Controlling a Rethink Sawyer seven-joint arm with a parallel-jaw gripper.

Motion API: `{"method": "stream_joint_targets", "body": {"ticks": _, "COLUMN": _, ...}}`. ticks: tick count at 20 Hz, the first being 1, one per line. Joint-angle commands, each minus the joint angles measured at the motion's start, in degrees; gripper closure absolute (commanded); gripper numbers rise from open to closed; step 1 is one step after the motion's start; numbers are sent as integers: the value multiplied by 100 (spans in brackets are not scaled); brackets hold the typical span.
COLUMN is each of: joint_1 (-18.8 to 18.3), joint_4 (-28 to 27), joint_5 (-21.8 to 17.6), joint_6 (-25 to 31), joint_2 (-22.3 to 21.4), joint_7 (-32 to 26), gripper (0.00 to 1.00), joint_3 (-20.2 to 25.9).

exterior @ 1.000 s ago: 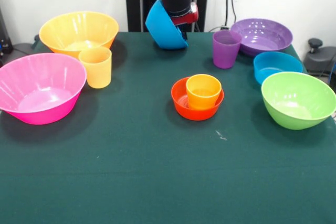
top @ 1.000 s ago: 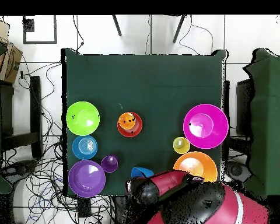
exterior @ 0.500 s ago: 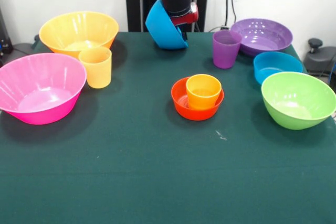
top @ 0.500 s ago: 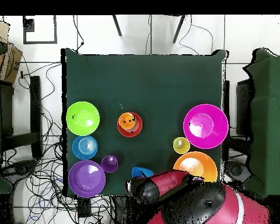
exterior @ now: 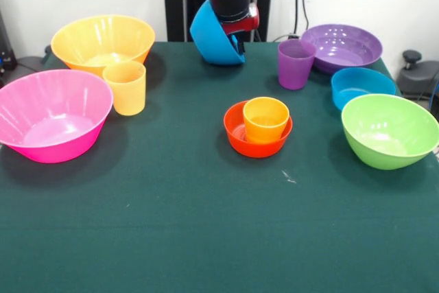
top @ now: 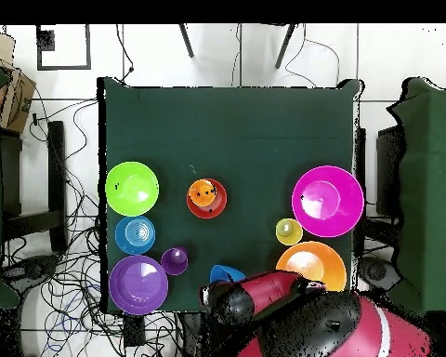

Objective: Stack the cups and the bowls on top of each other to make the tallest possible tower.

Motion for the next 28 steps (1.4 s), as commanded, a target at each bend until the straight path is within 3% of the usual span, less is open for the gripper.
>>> {"method": "stream_joint_targets", "body": {"ticks": 1, "joint_1": -38, "joint_4": -696, "joint_5": 73, "joint_6": -37, "joint_2": -7, "joint_7": 133, "gripper": 100, "joint_3": 625}}
{"method": "stream_joint_targets", "body": {"ticks": 11, "joint_1": -102, "joint_4": -957, "joint_5": 214, "joint_6": 394, "joint_2": 95, "joint_7": -133, "gripper": 100, "joint_3": 1134}}
{"method": "stream_joint_targets", "body": {"ticks": 20, "joint_1": 568, "joint_4": -1278, "joint_5": 403, "joint_6": 1054, "joint_2": -351, "joint_7": -205, "gripper": 100, "joint_3": 1119}}
{"method": "stream_joint_targets", "body": {"ticks": 28, "joint_1": 898, "joint_4": -1471, "joint_5": 561, "joint_6": 1498, "joint_2": -517, "joint_7": -131, "gripper": 100, "joint_3": 1148}}
